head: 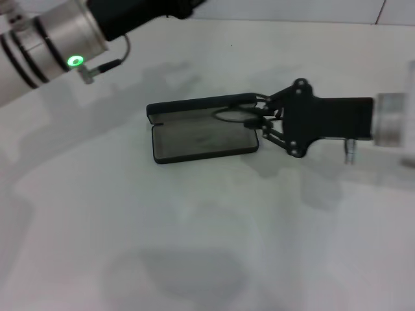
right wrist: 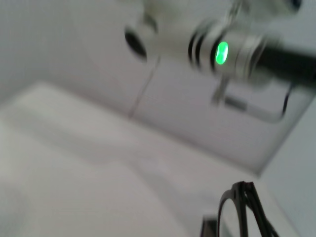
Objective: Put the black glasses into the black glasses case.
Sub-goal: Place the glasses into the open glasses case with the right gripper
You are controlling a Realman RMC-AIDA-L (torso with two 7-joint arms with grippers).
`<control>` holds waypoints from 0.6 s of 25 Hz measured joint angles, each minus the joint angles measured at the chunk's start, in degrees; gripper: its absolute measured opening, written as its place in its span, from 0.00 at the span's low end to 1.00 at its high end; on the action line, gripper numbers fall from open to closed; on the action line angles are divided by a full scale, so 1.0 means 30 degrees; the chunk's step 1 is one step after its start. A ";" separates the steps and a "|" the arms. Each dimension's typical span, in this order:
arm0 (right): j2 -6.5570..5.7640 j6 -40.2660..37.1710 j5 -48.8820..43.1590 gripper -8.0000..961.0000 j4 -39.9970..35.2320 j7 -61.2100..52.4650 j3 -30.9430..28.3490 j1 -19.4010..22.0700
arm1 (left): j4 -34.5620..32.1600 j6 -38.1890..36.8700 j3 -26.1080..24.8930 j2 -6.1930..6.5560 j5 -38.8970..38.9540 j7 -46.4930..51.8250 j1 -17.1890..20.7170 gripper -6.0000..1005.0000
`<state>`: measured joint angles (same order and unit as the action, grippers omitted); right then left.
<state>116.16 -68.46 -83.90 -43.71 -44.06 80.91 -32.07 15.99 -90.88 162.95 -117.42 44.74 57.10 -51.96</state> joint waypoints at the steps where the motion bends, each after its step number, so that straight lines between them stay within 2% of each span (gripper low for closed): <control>1: -0.0001 0.1055 0.0026 0.20 -0.0353 -0.0253 0.0851 0.0013 | 0.0001 0.0003 -0.0001 0.0065 0.0330 0.0006 0.0157 0.46; 3: 0.0007 0.4509 0.0067 0.20 -0.1373 -0.1177 0.3364 0.0027 | 0.0001 0.0004 0.0000 0.0148 0.0853 0.0056 0.0406 0.46; 5: 0.0011 0.5309 0.0071 0.20 -0.1597 -0.1479 0.3969 0.0010 | 0.0000 0.0003 0.0000 0.0172 0.1078 0.0103 0.0529 0.46; 7: 0.0012 0.7653 0.0079 0.20 -0.2234 -0.2456 0.5894 -0.0214 | 0.0000 0.0003 0.0000 0.0234 0.1181 0.0133 0.0661 0.46; 15: 0.0014 1.1090 0.0084 0.20 -0.2656 -0.3494 0.9227 -0.0623 | 0.0000 0.0103 0.0000 0.0262 0.1224 0.0148 0.0585 0.46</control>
<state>116.20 -35.19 -83.65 -51.68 -54.54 108.59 -33.94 15.99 -90.57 162.95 -116.63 48.42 57.54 -50.20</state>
